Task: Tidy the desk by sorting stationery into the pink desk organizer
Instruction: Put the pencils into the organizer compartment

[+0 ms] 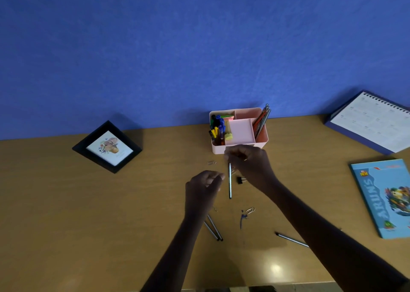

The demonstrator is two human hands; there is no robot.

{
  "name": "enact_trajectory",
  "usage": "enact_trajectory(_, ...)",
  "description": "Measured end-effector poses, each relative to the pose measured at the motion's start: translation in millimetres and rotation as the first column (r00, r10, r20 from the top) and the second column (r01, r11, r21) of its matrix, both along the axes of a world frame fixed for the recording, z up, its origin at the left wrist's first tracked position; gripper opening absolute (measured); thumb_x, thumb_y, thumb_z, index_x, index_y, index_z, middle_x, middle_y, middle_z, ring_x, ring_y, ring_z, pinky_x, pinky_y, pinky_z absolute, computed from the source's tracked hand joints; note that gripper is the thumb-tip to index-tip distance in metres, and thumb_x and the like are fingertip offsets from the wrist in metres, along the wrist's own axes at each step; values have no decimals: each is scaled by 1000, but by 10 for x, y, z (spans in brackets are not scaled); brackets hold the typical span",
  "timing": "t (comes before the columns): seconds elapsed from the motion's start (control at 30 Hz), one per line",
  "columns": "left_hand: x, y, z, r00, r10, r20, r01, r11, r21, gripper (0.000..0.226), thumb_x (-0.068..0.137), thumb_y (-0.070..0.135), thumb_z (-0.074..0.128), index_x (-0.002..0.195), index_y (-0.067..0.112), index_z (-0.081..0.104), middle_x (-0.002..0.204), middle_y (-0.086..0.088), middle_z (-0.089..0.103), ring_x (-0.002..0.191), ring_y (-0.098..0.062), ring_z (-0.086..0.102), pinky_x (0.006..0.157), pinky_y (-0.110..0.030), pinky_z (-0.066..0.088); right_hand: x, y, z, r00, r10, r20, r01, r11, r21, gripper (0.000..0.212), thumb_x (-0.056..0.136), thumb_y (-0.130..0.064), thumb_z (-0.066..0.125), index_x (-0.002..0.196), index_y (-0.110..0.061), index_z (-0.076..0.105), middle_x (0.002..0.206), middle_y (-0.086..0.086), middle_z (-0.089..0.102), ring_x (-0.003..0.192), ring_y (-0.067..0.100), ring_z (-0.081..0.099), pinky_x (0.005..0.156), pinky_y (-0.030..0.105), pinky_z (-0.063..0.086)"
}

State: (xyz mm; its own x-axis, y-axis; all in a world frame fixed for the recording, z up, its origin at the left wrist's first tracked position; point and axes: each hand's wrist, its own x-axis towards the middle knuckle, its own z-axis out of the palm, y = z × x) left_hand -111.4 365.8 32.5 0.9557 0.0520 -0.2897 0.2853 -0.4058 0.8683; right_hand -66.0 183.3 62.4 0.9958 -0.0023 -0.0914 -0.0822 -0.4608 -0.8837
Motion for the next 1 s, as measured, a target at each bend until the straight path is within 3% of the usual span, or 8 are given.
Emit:
enact_trajectory(0.17, -158, 214, -183, 964, 75, -257, -23, 979, 202, 32, 97, 41, 76, 99, 9, 76, 86, -5, 81, 78, -24, 80, 80, -44, 67, 237, -375, 146, 982, -177, 62, 175, 984, 23, 10, 100, -25, 74, 106, -21, 81, 96, -9, 79, 87, 9, 76, 76, 32, 65)
enact_trajectory(0.33, -354, 389, -336, 918, 123, -377, -10, 957, 289, 30, 96, 34, 77, 84, 7, 74, 69, -4, 78, 64, -22, 78, 76, -39, 67, 522, -716, 249, 935, -333, 124, 335, 942, 7, 11, 98, -30, 72, 100, -26, 82, 89, -5, 80, 82, 22, 78, 76, 48, 66)
enact_trajectory(0.43, -429, 477, -417, 904, 142, -404, 0, 943, 332, 38, 95, 39, 77, 76, 6, 74, 62, -3, 76, 59, -23, 77, 71, -37, 66, 666, -860, 291, 924, -354, 148, 358, 934, -3, 15, 98, -30, 70, 104, -24, 82, 94, -7, 81, 86, 17, 78, 79, 54, 65)
enact_trajectory(0.57, -488, 548, -490, 871, 181, -457, -14, 938, 346, 42, 92, 42, 80, 70, 7, 74, 57, -1, 74, 52, -21, 75, 68, -39, 68, 817, -939, 353, 899, -382, 213, 395, 918, -24, 17, 96, -29, 68, 101, -21, 83, 92, -10, 80, 84, 11, 77, 80, 46, 66)
enact_trajectory(0.77, -508, 539, -514, 850, 180, -495, -24, 952, 306, 41, 88, 43, 86, 75, 6, 75, 63, -5, 77, 55, -26, 78, 64, -45, 69, 957, -984, 196, 898, -334, 287, 388, 908, -156, 16, 100, -21, 66, 102, -17, 82, 98, -5, 80, 84, 2, 73, 70, 10, 53)
enact_trajectory(0.9, -494, 498, -512, 861, 185, -473, -42, 954, 296, 45, 86, 46, 88, 72, 7, 74, 63, -6, 77, 57, -28, 78, 64, -46, 69, 992, -959, 41, 912, -321, 255, 377, 901, -214, 18, 101, -23, 67, 101, -13, 81, 96, -2, 81, 82, 7, 74, 73, 25, 58)
enact_trajectory(1.0, -482, 468, -507, 873, 186, -451, -48, 953, 300, 46, 88, 48, 86, 70, 8, 74, 62, -5, 76, 56, -26, 78, 66, -45, 69, 1019, -931, -65, 918, -328, 223, 379, 891, -250, 19, 101, -23, 66, 97, -13, 81, 91, 0, 80, 76, 11, 72, 67, 21, 51)
